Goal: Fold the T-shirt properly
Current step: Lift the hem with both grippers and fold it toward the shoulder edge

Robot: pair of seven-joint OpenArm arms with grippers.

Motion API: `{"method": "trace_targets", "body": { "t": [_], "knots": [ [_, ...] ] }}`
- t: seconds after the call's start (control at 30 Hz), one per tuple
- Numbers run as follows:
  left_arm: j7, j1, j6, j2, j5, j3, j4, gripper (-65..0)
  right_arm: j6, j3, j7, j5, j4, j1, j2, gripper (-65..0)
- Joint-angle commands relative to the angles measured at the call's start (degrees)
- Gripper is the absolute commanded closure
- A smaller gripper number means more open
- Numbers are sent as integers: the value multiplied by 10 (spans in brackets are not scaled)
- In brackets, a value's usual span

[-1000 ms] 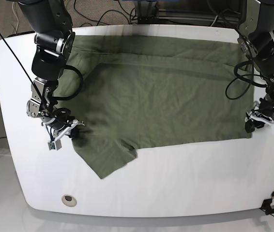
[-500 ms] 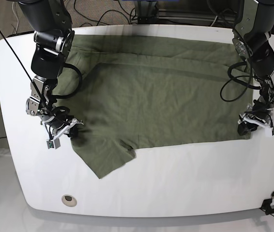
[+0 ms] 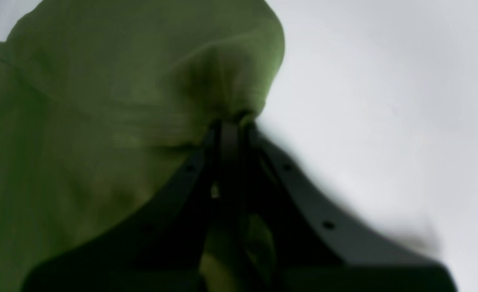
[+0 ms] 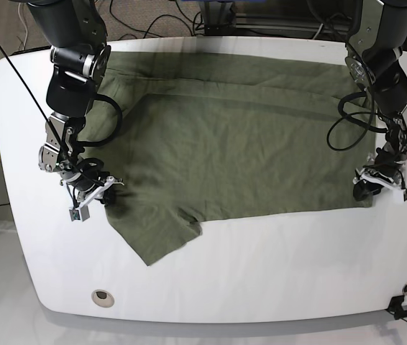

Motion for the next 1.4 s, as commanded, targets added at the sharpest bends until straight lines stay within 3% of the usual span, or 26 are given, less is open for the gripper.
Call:
{"method": "trace_targets", "body": {
  "t": [0.0, 0.1, 0.43, 0.73, 0.93, 1.17, 1.37],
  "knots": [
    [15, -8, -1, -4, 5, 1, 5, -177, 3, 1, -2, 1, 8, 11, 5, 0],
    [15, -8, -1, -4, 5, 1, 5, 0, 3, 1, -2, 1, 8, 11, 4, 0],
    [15, -8, -1, -4, -1, -3, 35, 0, 3, 1, -3, 1, 42, 5, 5, 0],
    [125, 53, -1, -5, -147, 1, 205, 0, 3, 4, -6, 2, 93, -8, 8, 0],
    [178, 72, -1, -3, -155, 1, 275, 0, 3, 2, -75, 36, 199, -36, 9, 0],
    [195, 122, -1, -1, -159, 0, 338, 0, 3, 2, -147, 44, 349, -96, 7, 0],
    [216, 203, -1, -7, -263, 1, 409, 0, 3, 3, -179, 45, 508, -191, -6, 0]
  ]
}}
